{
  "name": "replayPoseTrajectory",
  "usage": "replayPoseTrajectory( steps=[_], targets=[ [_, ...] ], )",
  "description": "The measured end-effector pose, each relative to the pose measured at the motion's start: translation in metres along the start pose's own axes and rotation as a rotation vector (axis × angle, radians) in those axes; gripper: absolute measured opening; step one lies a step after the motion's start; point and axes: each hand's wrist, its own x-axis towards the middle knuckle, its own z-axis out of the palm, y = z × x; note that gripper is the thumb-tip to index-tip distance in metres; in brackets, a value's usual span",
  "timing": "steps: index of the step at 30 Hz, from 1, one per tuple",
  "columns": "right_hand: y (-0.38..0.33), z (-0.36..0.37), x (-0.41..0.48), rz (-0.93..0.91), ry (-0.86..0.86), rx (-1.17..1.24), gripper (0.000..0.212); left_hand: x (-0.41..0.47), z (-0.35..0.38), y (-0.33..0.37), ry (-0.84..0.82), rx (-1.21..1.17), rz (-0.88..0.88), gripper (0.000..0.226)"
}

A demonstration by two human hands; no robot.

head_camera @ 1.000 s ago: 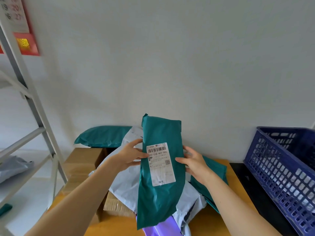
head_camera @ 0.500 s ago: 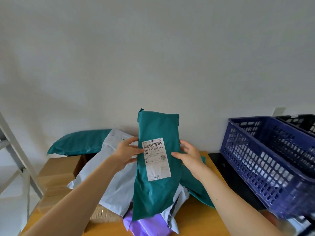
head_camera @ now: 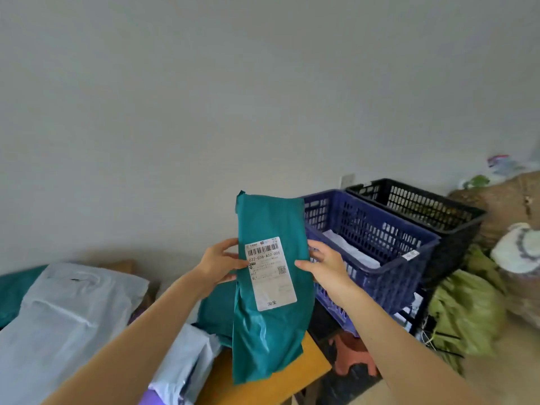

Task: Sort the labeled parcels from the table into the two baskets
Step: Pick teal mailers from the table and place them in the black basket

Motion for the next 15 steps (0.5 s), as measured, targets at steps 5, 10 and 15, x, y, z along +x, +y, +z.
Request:
replayPoseTrajectory(
  steps=[5, 10, 15],
  targets=[
    [0.007, -0.119, 0.007, -0.008, 0.074, -0.034, 0.04, 0.029, 0.119, 0.018, -0.078, 0.002, 0.015, 0.052],
    [0.02, -0.235, 0.012, 0.009, 0.156, -0.053, 0.04, 0.048, 0.239, 0.031, -0.116, -0.023, -0.003, 0.052],
    [0.035, -0.329, 0.012, 0.035, 0.237, -0.047, 0.039, 0.063, 0.336, 0.04, -0.172, -0.017, -0.032, 0.057]
  ],
)
